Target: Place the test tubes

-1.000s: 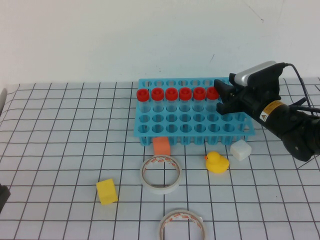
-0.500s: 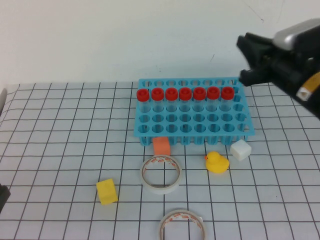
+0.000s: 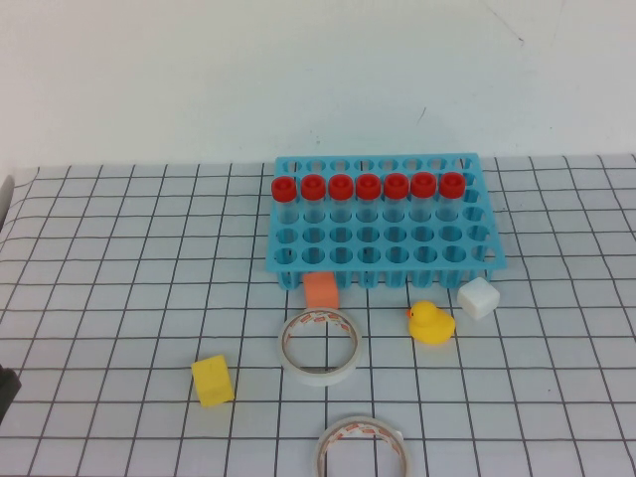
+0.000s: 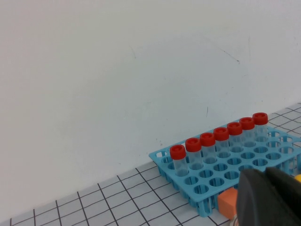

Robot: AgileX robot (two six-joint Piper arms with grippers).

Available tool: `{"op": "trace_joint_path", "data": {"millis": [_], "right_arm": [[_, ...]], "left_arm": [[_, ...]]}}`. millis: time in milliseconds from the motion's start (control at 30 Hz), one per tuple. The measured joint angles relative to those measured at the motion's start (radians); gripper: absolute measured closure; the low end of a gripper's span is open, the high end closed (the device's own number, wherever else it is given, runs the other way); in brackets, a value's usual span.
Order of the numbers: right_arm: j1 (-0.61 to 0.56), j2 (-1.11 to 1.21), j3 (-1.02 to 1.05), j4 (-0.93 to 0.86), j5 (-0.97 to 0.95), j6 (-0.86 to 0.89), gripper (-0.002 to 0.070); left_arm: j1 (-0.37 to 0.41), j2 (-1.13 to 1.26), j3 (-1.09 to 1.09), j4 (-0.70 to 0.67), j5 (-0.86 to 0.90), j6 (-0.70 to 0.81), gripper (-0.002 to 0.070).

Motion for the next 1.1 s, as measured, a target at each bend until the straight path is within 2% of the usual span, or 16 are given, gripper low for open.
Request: {"op": "trace_joint_path", "data": {"millis": [133, 267, 400, 567, 1000, 1100], "right_arm": [[-0.002, -0.256, 0.046, -0.061, 0.226, 0.083, 0.0675], [-0.002, -0.508, 0.137, -0.179, 0.351, 0.114, 0.0675], [-0.002, -0.636, 0.185, -0.175, 0.455, 0.132, 0.0676], [-0.002, -0.717, 0.24, -0.173, 0.516, 0.142, 0.0676], [-0.002, -0.741, 0.387, -0.175, 0.492, 0.165, 0.0678], [-0.002, -0.741, 0.425, -0.082, 0.49, 0.125, 0.0678]], "left_arm": [[0.0, 0.0, 0.0, 0.0, 0.0, 0.0, 0.0676], [0.0, 0.0, 0.0, 0.0, 0.0, 0.0, 0.0676], [0.0, 0.0, 0.0, 0.0, 0.0, 0.0, 0.0676], [0.0, 0.0, 0.0, 0.0, 0.0, 0.0, 0.0676], [0.0, 0.0, 0.0, 0.0, 0.001, 0.0, 0.0676], [0.0, 0.0, 0.0, 0.0, 0.001, 0.0, 0.0676]]}}
